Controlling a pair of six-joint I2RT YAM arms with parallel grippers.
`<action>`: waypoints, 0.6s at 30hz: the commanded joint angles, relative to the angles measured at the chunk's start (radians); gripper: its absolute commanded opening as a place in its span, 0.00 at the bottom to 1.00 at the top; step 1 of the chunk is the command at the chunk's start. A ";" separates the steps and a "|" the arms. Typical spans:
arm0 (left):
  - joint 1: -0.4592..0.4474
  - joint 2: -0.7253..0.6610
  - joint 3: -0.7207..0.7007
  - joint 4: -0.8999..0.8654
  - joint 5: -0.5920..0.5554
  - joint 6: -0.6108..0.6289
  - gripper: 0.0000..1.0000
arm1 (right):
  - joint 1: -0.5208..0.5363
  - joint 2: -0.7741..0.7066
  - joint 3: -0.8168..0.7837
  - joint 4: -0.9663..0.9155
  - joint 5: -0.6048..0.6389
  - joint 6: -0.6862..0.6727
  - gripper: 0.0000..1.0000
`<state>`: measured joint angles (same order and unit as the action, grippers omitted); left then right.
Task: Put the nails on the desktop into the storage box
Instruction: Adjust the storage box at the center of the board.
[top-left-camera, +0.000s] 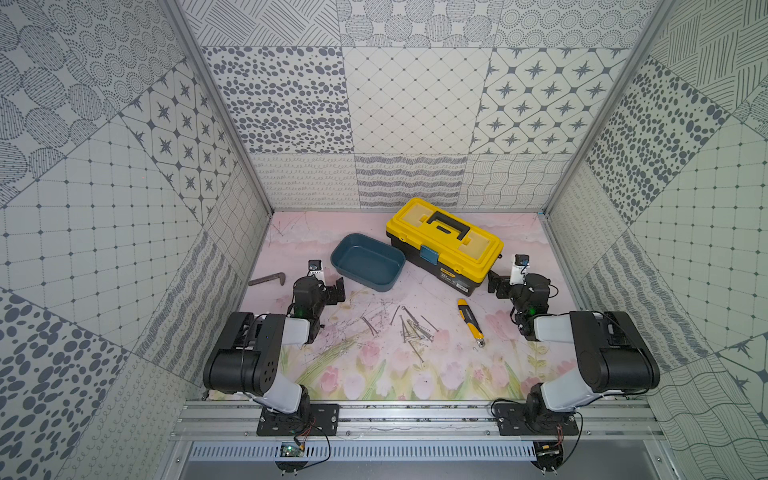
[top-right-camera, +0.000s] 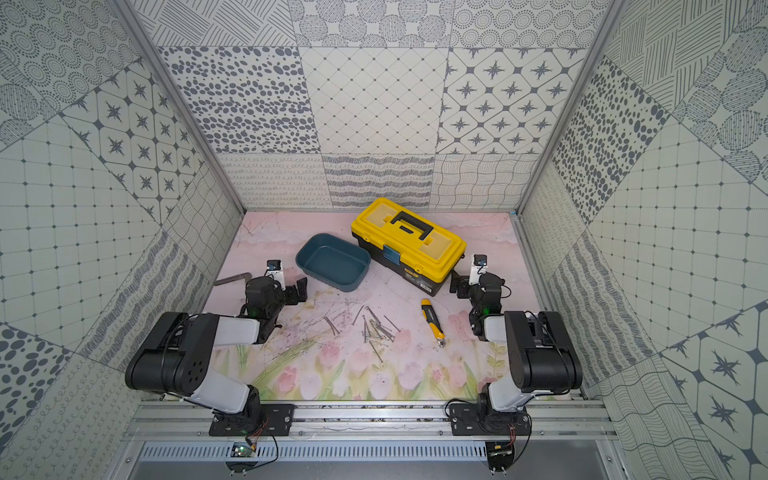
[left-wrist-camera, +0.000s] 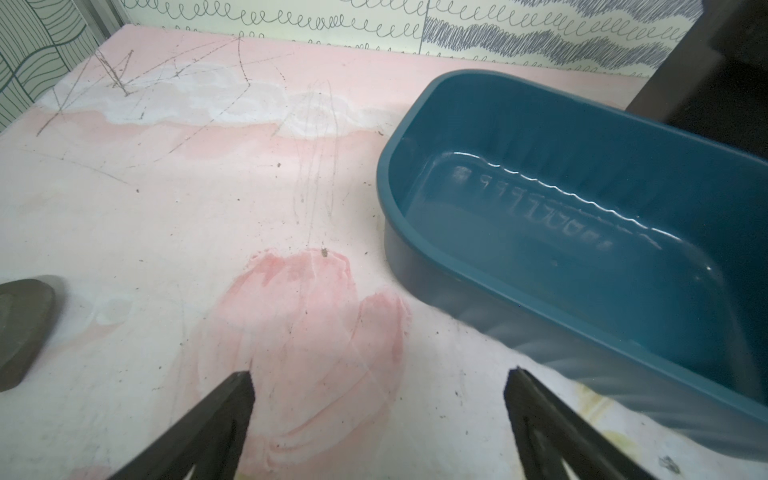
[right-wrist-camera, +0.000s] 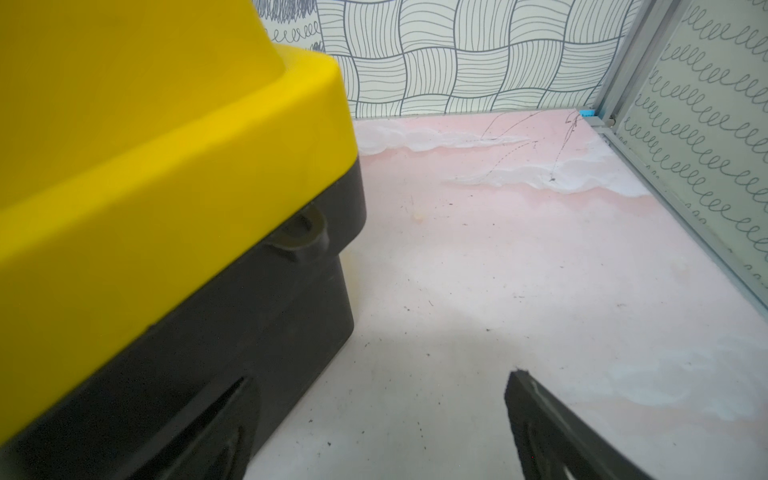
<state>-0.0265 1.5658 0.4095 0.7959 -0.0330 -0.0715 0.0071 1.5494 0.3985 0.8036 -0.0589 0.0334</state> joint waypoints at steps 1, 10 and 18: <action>-0.001 0.005 0.009 0.031 0.012 0.007 0.99 | 0.004 0.005 0.019 0.022 0.006 -0.003 0.97; 0.000 -0.006 0.019 0.007 0.004 0.004 0.99 | 0.004 -0.002 0.028 0.000 0.015 0.000 0.97; 0.001 -0.172 0.076 -0.282 -0.084 -0.070 0.99 | 0.004 -0.138 0.077 -0.213 0.087 0.029 0.97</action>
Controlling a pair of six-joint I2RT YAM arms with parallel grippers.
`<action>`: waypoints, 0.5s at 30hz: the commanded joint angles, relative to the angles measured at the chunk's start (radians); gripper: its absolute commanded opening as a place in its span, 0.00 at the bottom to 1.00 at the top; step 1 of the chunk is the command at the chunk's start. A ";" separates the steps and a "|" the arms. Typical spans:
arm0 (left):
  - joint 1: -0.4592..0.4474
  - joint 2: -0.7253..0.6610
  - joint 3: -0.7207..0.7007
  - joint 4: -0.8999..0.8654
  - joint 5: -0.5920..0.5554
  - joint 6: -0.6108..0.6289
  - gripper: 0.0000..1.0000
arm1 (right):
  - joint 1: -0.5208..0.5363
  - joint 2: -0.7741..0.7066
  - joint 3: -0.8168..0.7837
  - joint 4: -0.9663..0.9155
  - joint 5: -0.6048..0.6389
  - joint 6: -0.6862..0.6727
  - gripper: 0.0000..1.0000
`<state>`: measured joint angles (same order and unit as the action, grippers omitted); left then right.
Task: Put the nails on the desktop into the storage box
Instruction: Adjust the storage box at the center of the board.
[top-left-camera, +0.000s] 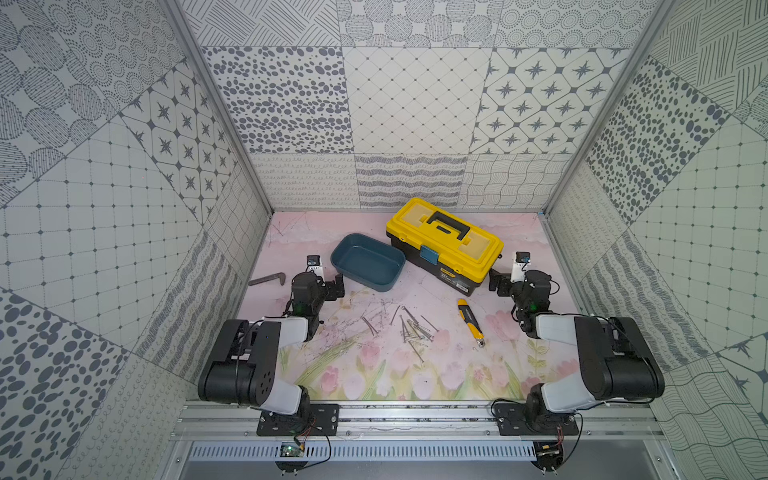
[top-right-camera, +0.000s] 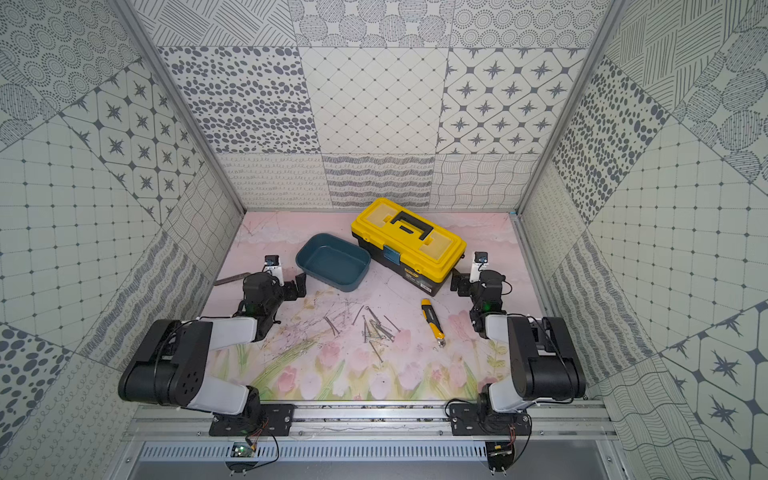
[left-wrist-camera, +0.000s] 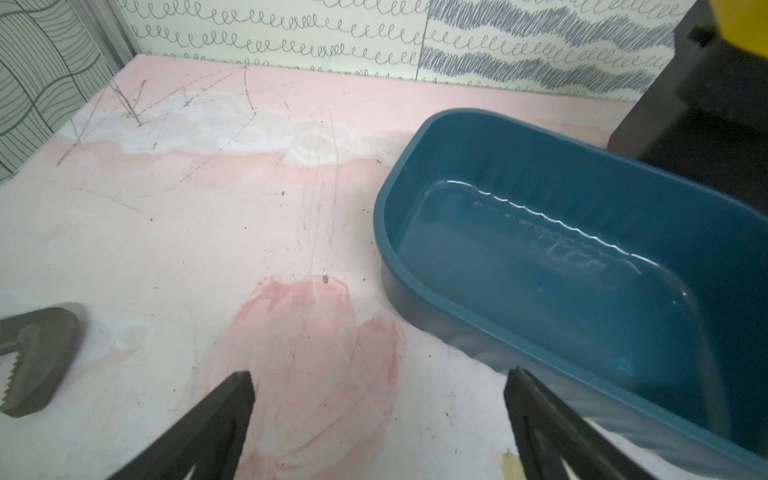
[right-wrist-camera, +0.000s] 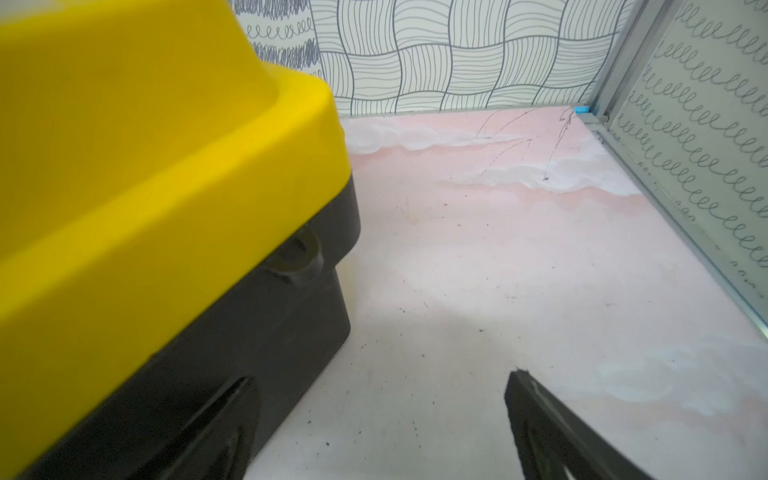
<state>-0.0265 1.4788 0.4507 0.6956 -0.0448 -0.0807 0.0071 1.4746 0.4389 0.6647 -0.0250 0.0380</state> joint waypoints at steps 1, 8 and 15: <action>0.000 -0.109 0.057 -0.265 -0.080 -0.067 0.99 | 0.004 -0.085 0.054 -0.137 0.070 0.031 0.97; -0.001 -0.301 0.154 -0.660 -0.195 -0.226 0.99 | 0.006 -0.281 0.237 -0.597 0.148 0.155 0.97; -0.001 -0.448 0.287 -0.997 -0.181 -0.397 0.99 | 0.006 -0.448 0.406 -0.959 0.165 0.253 0.97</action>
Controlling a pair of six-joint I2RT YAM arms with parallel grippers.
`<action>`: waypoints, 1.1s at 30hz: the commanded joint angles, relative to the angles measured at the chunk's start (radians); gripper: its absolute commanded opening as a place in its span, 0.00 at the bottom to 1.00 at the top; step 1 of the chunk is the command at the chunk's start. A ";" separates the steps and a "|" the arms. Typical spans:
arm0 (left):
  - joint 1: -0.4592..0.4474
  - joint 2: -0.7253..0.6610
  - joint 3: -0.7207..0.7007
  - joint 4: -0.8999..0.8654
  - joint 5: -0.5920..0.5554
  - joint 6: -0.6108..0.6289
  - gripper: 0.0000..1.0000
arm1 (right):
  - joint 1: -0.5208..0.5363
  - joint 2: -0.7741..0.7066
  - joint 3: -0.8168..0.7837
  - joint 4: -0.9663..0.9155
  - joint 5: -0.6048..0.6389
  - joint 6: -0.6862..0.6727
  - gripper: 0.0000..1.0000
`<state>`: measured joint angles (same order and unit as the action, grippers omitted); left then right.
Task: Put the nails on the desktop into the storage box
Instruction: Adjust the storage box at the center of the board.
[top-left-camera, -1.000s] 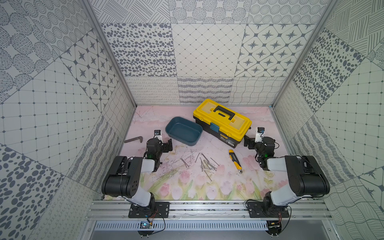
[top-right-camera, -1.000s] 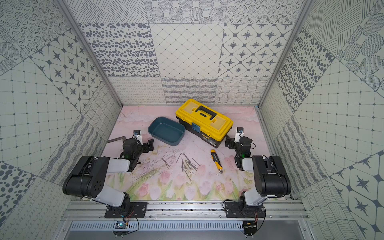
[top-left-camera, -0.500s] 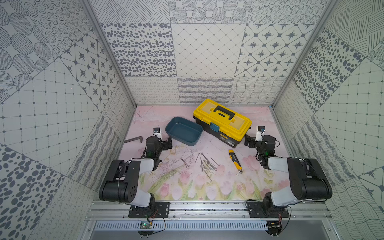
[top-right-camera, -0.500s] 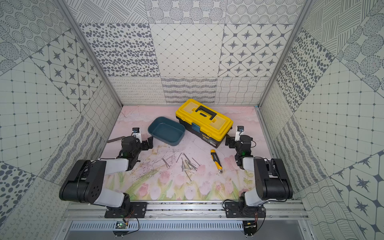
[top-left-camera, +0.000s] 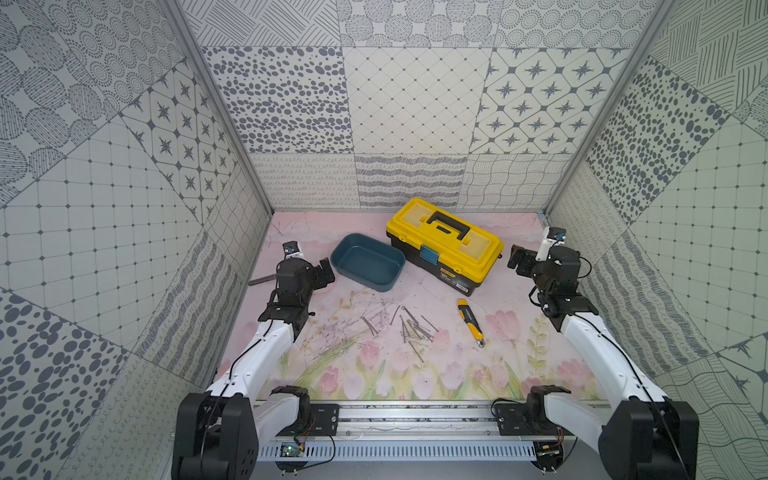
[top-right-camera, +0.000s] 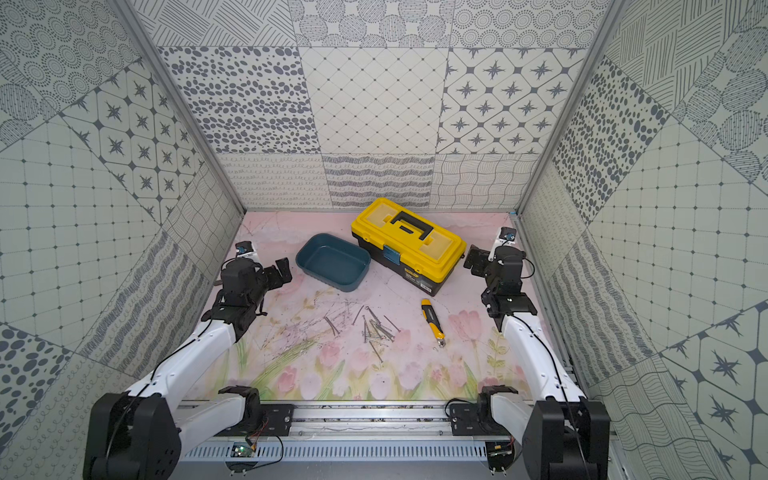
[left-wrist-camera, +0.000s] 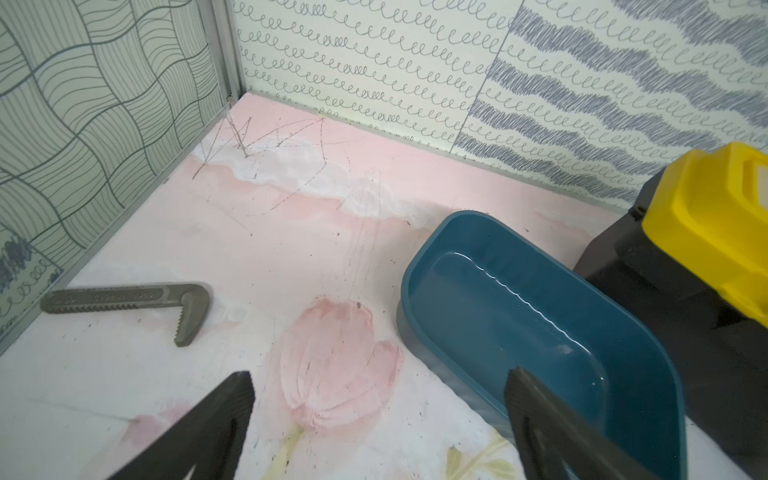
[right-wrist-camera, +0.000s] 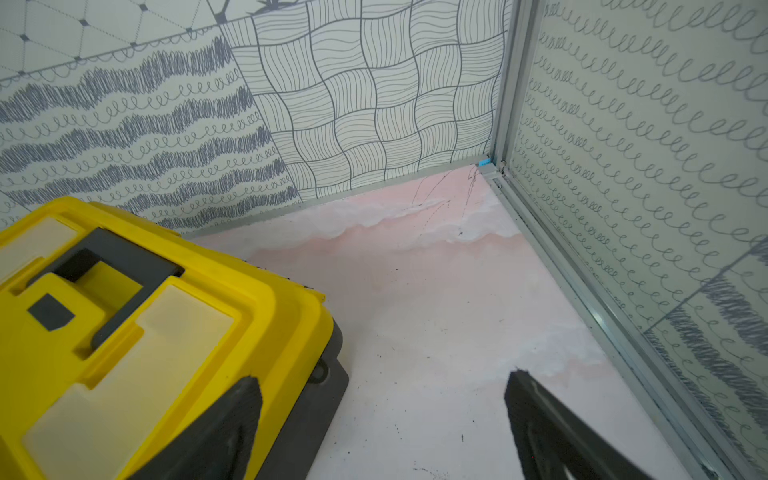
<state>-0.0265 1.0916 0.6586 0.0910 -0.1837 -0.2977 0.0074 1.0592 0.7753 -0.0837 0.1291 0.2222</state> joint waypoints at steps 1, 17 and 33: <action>0.000 -0.066 0.100 -0.437 -0.027 -0.184 0.99 | 0.005 -0.036 0.105 -0.261 -0.010 0.082 0.97; -0.149 -0.068 0.437 -0.892 0.281 -0.149 0.99 | 0.070 0.174 0.523 -0.674 -0.362 0.201 0.97; -0.525 0.388 0.781 -1.088 0.093 0.106 0.95 | 0.324 0.205 0.584 -0.758 -0.412 0.327 0.97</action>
<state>-0.4984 1.3735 1.3819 -0.8997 -0.0345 -0.3115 0.3035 1.2640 1.3392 -0.8288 -0.2729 0.4957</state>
